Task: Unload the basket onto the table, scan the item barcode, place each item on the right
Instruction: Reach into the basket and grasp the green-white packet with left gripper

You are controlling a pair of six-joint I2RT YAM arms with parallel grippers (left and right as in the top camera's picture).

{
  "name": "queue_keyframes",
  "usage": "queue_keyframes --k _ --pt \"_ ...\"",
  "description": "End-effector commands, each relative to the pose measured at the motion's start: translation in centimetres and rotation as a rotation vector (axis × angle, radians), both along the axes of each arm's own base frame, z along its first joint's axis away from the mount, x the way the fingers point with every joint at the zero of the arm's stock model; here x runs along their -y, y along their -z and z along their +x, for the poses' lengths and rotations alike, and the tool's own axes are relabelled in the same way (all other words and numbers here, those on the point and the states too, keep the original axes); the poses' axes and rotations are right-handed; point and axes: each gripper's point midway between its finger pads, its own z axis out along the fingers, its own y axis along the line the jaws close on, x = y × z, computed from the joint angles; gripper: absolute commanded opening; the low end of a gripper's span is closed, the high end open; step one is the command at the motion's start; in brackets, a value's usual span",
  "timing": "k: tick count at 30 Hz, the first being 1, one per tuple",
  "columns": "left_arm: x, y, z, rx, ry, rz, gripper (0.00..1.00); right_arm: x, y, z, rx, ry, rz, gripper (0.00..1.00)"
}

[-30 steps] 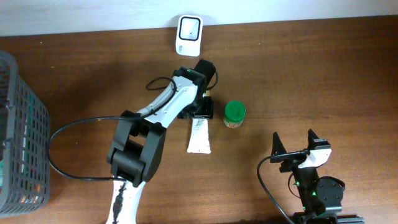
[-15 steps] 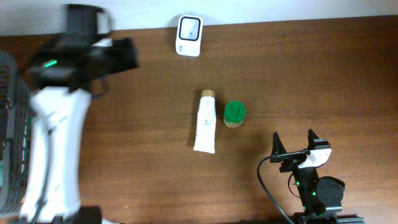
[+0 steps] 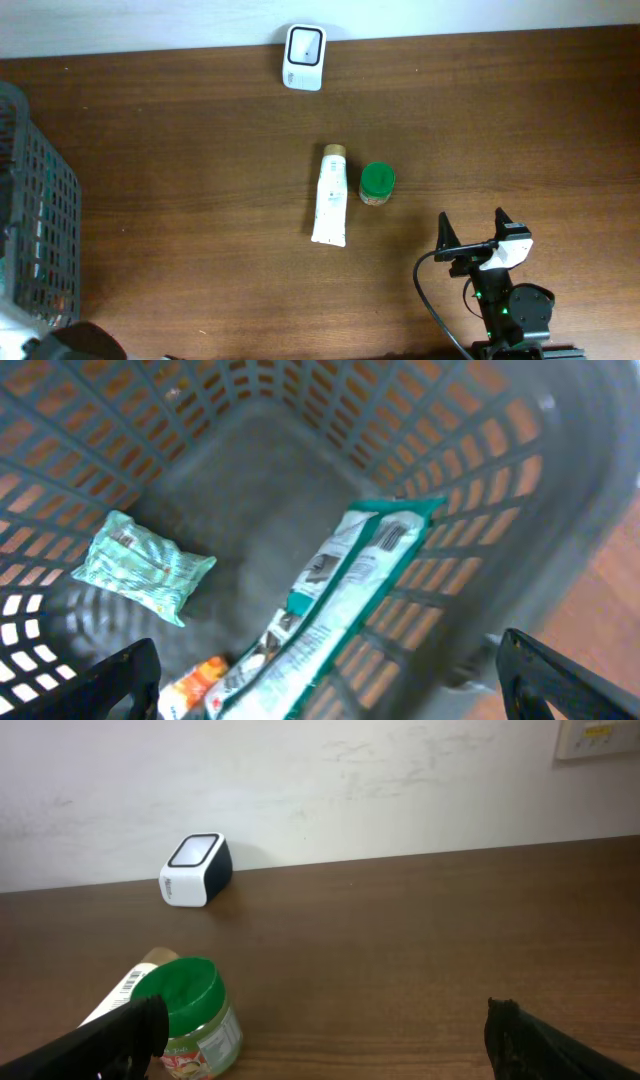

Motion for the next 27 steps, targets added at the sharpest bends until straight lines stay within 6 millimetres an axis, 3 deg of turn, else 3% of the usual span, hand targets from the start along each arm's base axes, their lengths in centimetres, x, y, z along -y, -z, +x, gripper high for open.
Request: queue_keyframes --k 1,4,7,18,22,27 --pt "-0.1 2.5 0.6 -0.027 0.195 -0.059 0.96 -0.1 0.2 0.0 -0.003 -0.006 0.009 0.98" --pt "-0.9 6.2 0.7 -0.113 0.253 -0.117 0.96 -0.1 0.2 0.0 -0.002 -0.006 0.008 0.98" --pt "-1.4 8.5 1.2 -0.152 0.288 -0.153 0.96 -0.1 0.2 0.0 -0.003 -0.006 0.009 0.98" --pt "-1.5 15.3 1.4 -0.273 0.405 -0.276 0.89 -0.1 0.2 0.0 -0.003 -0.006 0.009 0.98" --pt "-0.9 16.5 1.9 -0.258 0.461 -0.319 0.89 -0.1 0.2 0.0 -0.003 -0.006 0.009 0.98" --pt "0.2 19.5 2.4 -0.246 0.542 -0.411 0.89 -0.1 0.2 0.0 -0.003 -0.006 0.009 0.98"
